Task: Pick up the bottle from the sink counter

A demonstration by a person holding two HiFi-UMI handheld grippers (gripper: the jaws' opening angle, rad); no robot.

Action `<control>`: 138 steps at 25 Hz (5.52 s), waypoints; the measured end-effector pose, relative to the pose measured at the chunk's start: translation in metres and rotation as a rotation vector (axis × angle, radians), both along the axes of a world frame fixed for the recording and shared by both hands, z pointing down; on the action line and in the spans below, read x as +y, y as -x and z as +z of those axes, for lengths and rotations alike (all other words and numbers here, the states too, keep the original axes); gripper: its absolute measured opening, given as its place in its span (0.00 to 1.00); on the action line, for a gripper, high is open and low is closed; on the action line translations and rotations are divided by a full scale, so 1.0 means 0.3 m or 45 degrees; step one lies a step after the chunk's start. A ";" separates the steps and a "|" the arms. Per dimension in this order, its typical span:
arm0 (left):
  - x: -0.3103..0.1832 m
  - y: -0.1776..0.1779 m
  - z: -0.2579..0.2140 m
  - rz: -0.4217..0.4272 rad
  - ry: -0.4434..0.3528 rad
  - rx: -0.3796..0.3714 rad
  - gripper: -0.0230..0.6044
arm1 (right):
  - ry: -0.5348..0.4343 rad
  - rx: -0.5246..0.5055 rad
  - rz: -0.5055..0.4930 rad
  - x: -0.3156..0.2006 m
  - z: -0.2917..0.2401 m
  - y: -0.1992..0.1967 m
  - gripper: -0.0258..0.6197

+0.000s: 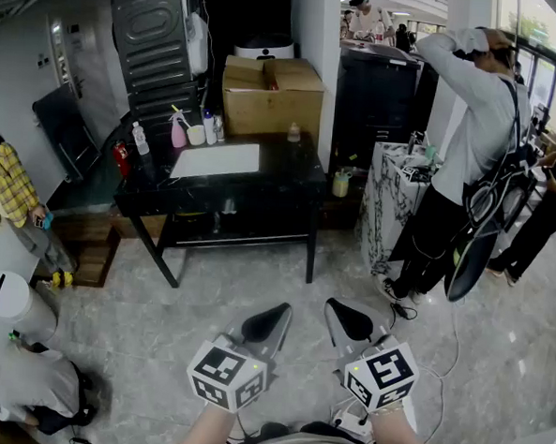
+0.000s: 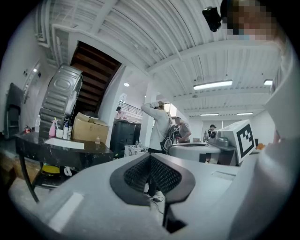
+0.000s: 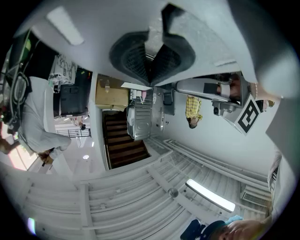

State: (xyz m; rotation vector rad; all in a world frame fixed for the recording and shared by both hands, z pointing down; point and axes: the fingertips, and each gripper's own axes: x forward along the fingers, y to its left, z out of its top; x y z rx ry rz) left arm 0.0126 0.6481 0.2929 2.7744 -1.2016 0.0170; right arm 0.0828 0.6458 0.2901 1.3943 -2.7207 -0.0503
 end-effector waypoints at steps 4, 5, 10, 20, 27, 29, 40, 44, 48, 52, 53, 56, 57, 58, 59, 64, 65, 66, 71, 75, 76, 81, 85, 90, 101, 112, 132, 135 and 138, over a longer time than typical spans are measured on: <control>0.013 -0.033 0.013 0.005 -0.035 -0.052 0.05 | 0.039 -0.022 0.017 0.031 0.036 -0.039 0.04; 0.016 -0.042 0.020 0.018 -0.016 -0.040 0.05 | 0.045 -0.013 0.011 0.043 0.047 -0.039 0.04; 0.038 -0.068 0.051 0.025 0.051 -0.005 0.05 | 0.087 -0.014 -0.009 0.077 0.085 -0.044 0.04; 0.060 -0.105 0.065 0.013 0.075 0.043 0.05 | 0.014 -0.096 -0.084 0.110 0.045 -0.053 0.04; 0.076 -0.134 0.090 -0.007 0.108 0.065 0.05 | 0.017 -0.052 -0.100 0.109 0.049 -0.082 0.04; 0.080 -0.145 0.095 -0.002 0.114 0.059 0.05 | 0.021 -0.033 -0.119 0.121 0.063 -0.086 0.04; -0.046 -0.136 0.146 -0.023 0.124 0.038 0.05 | 0.074 -0.051 -0.107 0.004 0.143 -0.103 0.04; -0.174 -0.095 0.147 -0.022 0.129 0.057 0.05 | 0.092 -0.063 -0.096 -0.127 0.154 -0.074 0.04; -0.337 -0.046 0.123 -0.014 0.111 0.075 0.05 | 0.073 -0.037 -0.107 -0.302 0.132 -0.005 0.04; -0.492 -0.002 0.108 0.006 0.117 0.112 0.05 | 0.051 -0.025 -0.104 -0.478 0.104 0.074 0.04; -0.529 0.007 0.102 0.020 0.115 0.114 0.05 | 0.046 -0.027 -0.094 -0.521 0.095 0.087 0.04; -0.646 0.048 0.081 0.055 0.103 0.120 0.05 | 0.032 -0.051 -0.054 -0.648 0.073 0.107 0.04; -0.684 0.067 0.073 0.057 0.093 0.116 0.05 | 0.031 -0.062 -0.040 -0.689 0.069 0.113 0.04; -0.720 0.088 0.066 0.056 0.083 0.108 0.05 | 0.031 -0.071 -0.027 -0.729 0.066 0.120 0.04; -0.753 0.109 0.061 0.052 0.073 0.099 0.05 | 0.031 -0.075 -0.018 -0.765 0.064 0.133 0.04; -0.900 0.206 0.070 0.027 0.069 0.116 0.05 | 0.014 -0.044 -0.023 -0.906 0.077 0.244 0.04; -0.923 0.217 0.071 0.027 0.068 0.118 0.05 | 0.017 -0.039 -0.027 -0.931 0.083 0.266 0.04; -0.941 0.223 0.072 0.035 0.063 0.110 0.05 | 0.023 -0.039 -0.031 -0.954 0.087 0.285 0.04; -1.015 0.260 0.081 0.079 0.090 0.121 0.05 | 0.036 0.002 -0.015 -1.031 0.102 0.320 0.04; -1.084 0.302 0.092 0.062 0.110 0.149 0.05 | 0.084 0.010 0.013 -1.079 0.141 0.314 0.04; -1.099 0.310 0.093 0.061 0.114 0.153 0.05 | 0.091 0.011 0.019 -1.089 0.144 0.313 0.04; -1.180 0.328 0.115 0.069 0.150 0.170 0.05 | 0.126 0.012 0.042 -1.157 0.173 0.308 0.04; -1.265 0.316 0.125 0.094 0.156 0.144 0.05 | 0.127 0.013 0.019 -1.256 0.177 0.324 0.04; -1.418 0.315 0.142 0.076 0.171 0.141 0.05 | 0.138 0.030 -0.002 -1.414 0.193 0.333 0.04; -1.836 0.332 0.101 -0.061 0.137 0.147 0.05 | 0.099 0.014 -0.039 -1.843 0.154 0.273 0.04; -2.199 0.247 0.057 -0.149 0.088 0.155 0.05 | 0.054 -0.013 -0.072 -2.200 0.110 0.132 0.04; -2.458 0.151 0.083 -0.153 0.131 0.146 0.05 | 0.134 -0.016 -0.107 -2.454 0.176 0.041 0.04; -2.503 0.140 0.090 -0.141 0.137 0.147 0.05 | 0.155 -0.006 -0.096 -2.493 0.199 0.029 0.04; -2.555 0.126 0.111 -0.118 0.150 0.154 0.05 | 0.167 0.004 -0.083 -2.539 0.212 0.023 0.04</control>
